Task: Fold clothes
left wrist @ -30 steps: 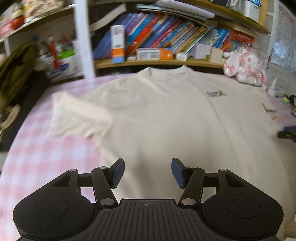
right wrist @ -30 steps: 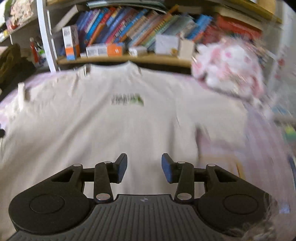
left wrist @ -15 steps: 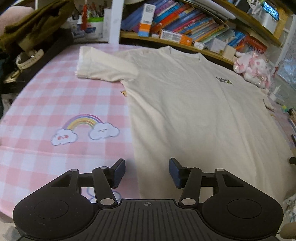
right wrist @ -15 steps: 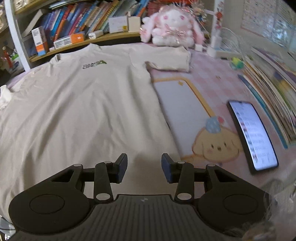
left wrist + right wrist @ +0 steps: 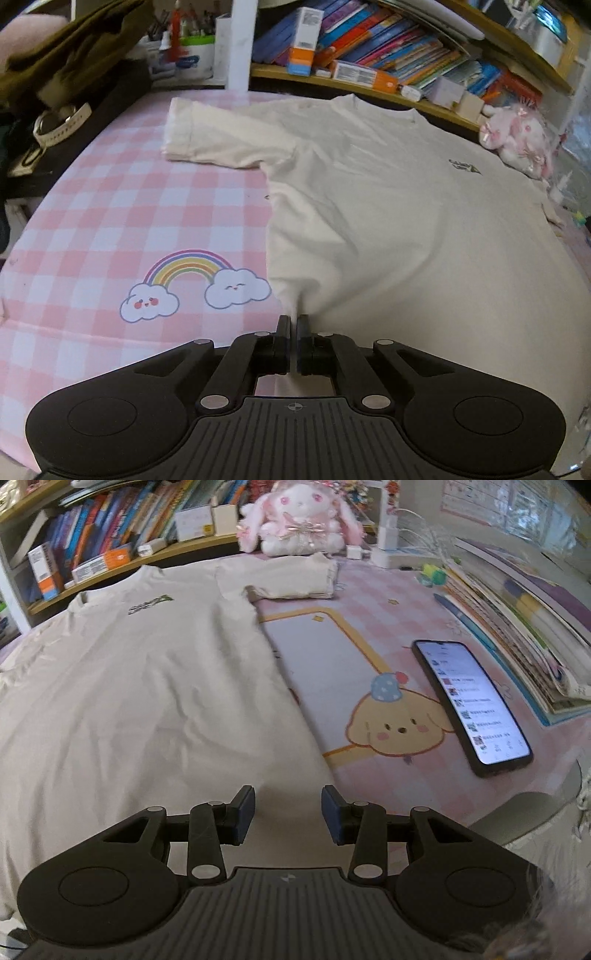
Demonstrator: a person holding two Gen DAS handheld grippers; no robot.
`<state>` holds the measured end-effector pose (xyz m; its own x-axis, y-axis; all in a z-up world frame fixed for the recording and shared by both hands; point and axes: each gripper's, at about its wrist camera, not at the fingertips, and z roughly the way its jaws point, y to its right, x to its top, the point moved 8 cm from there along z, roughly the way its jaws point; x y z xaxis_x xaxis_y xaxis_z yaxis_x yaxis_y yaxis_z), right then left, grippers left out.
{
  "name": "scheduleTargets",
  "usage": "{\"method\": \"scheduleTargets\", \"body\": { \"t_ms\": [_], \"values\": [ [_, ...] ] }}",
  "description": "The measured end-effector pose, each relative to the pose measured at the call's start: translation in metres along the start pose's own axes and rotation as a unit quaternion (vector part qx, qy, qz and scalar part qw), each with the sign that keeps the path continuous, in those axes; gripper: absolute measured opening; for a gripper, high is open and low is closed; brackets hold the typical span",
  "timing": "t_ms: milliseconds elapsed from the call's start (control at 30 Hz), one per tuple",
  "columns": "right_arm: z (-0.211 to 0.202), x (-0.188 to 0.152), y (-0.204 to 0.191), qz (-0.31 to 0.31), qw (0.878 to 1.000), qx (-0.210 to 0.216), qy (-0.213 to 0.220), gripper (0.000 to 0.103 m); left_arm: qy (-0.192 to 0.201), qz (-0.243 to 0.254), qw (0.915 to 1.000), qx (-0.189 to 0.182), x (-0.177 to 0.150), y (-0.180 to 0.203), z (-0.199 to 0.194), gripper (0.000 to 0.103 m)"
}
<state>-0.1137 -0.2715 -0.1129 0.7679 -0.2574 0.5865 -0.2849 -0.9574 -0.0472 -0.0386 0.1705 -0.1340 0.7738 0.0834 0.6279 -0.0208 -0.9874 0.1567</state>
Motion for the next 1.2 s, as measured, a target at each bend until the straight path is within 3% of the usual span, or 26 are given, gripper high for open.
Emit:
{"method": "scheduleTargets", "body": {
  "t_ms": [300, 433, 467, 633, 833, 1000, 1100, 1200],
  "values": [
    [0.001, -0.002, 0.008, 0.003, 1.0, -0.021, -0.01, 0.038, 0.004, -0.011, 0.9999, 0.004, 0.006, -0.009, 0.003, 0.002],
    [0.002, -0.005, 0.001, 0.001, 1.0, 0.012, -0.021, 0.01, 0.008, -0.023, 0.9996, 0.015, 0.014, -0.02, 0.008, 0.002],
    [0.002, -0.005, -0.002, 0.001, 0.999, 0.024, -0.024, 0.009, 0.01, -0.026, 0.9994, 0.02, 0.017, -0.023, 0.01, 0.002],
    [0.007, 0.0, -0.017, -0.01, 0.999, 0.044, -0.02, 0.008, 0.019, -0.032, 0.9987, 0.037, 0.027, -0.024, 0.02, 0.002],
    [0.005, 0.001, -0.004, -0.025, 0.999, 0.01, -0.018, 0.008, 0.004, -0.013, 0.9999, 0.006, 0.005, 0.006, 0.01, 0.002],
    [-0.002, -0.008, 0.008, -0.039, 0.998, 0.01, -0.041, 0.007, -0.01, -0.014, 0.9999, -0.002, -0.002, 0.002, 0.002, 0.006],
    [-0.002, -0.007, 0.007, -0.033, 0.998, 0.01, -0.044, 0.01, 0.008, -0.009, 0.9998, -0.012, 0.016, -0.004, -0.005, 0.009],
    [-0.005, 0.001, 0.0, -0.041, 0.999, 0.011, -0.028, 0.015, 0.054, -0.043, 0.9974, -0.021, 0.056, -0.02, -0.008, 0.023]
  ]
}}
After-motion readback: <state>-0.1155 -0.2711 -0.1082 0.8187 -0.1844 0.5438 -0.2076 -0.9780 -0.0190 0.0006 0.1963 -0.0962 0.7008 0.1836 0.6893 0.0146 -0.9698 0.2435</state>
